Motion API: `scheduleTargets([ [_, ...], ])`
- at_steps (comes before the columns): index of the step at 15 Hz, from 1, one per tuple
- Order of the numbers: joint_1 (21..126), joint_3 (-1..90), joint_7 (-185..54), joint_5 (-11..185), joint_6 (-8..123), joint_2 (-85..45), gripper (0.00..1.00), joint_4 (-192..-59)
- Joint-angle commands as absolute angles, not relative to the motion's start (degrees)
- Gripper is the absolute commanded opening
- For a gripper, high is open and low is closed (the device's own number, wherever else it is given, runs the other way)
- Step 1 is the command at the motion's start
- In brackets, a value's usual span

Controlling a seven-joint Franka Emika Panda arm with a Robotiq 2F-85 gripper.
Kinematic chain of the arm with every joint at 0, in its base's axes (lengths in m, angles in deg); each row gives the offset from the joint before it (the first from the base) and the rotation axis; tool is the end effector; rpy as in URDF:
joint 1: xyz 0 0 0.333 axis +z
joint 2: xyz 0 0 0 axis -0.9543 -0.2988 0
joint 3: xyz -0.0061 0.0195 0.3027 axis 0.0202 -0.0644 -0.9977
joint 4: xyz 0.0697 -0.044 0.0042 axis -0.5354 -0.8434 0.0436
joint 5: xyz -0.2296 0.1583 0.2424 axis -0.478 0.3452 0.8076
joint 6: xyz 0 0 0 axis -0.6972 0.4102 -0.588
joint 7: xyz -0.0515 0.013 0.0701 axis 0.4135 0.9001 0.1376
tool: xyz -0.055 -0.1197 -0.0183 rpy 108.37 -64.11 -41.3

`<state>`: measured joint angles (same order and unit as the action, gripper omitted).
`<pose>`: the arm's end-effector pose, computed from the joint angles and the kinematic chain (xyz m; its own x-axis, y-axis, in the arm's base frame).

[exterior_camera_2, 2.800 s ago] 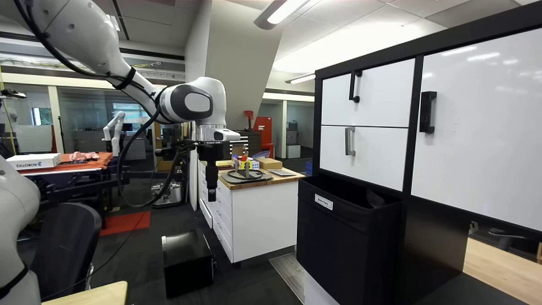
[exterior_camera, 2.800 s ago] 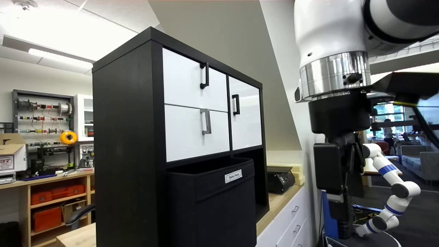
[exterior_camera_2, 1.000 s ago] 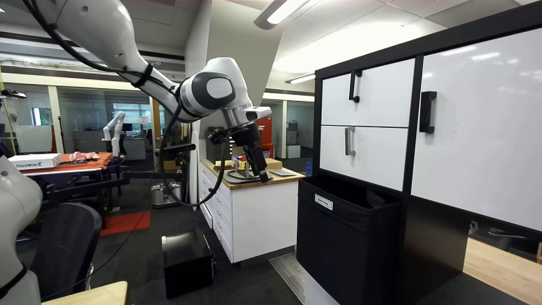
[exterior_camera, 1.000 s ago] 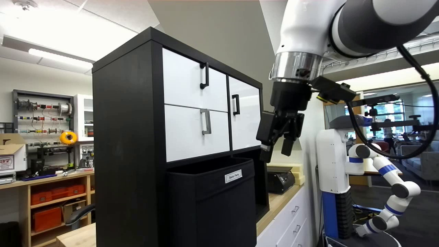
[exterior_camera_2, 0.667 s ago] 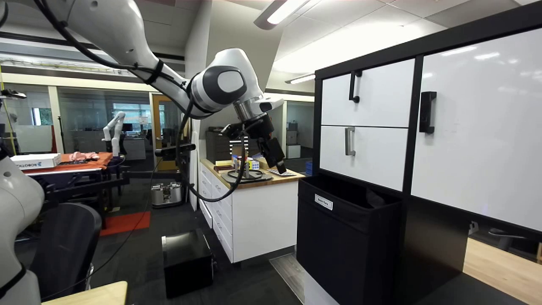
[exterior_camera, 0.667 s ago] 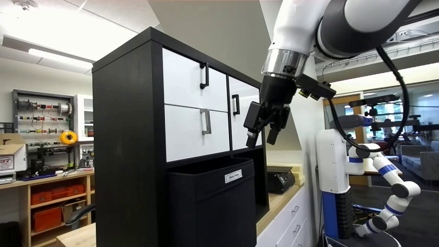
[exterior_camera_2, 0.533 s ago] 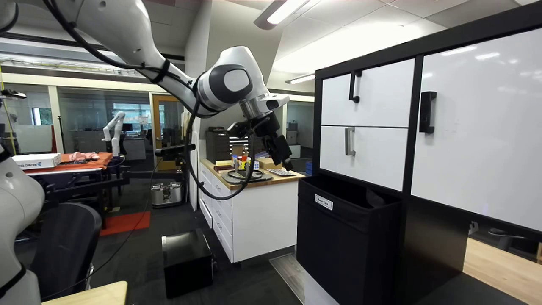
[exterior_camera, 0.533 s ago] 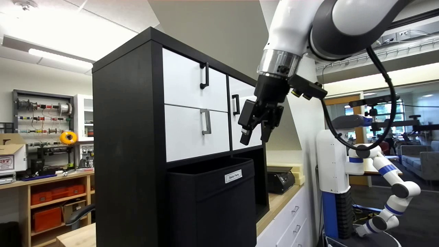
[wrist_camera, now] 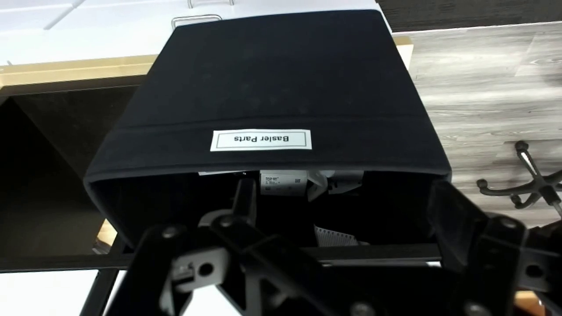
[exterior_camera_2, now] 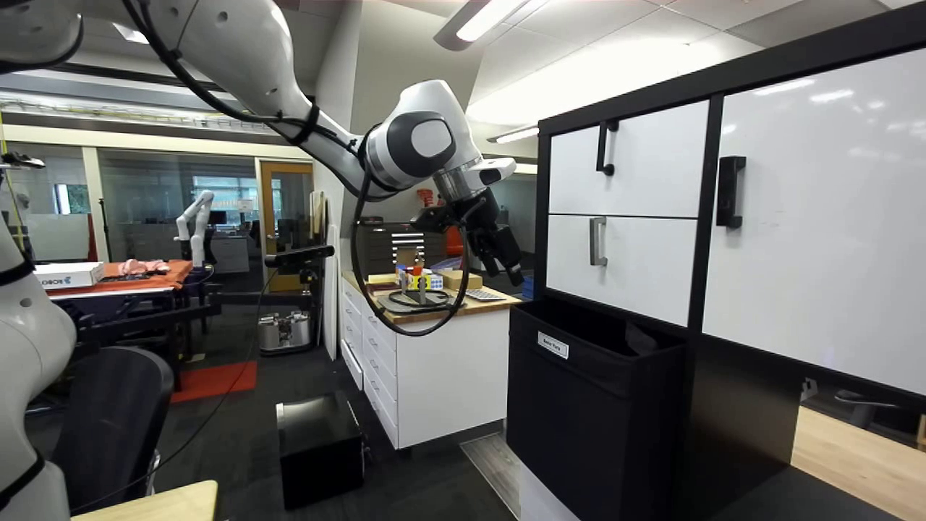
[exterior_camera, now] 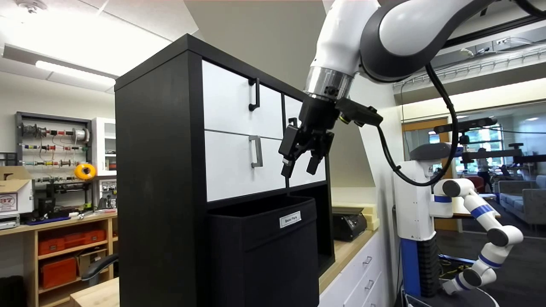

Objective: Open the bottom left drawer of the cabinet

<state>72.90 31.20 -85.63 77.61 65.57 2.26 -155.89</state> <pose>0.5390 0.0884 0.4740 0.8792 -0.1023 0.4654 -0.1234 -0.9922 0.0149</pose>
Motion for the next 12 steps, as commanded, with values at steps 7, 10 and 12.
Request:
scheduleTargets([
  [7,73.8,32.1,-85.5,77.6,65.5,2.3,1.00,-155.8],
  [10,73.7,32.0,-86.0,76.8,66.0,2.0,1.00,-155.7],
  [12,73.4,32.1,-86.5,75.1,67.5,1.6,1.00,-155.3],
])
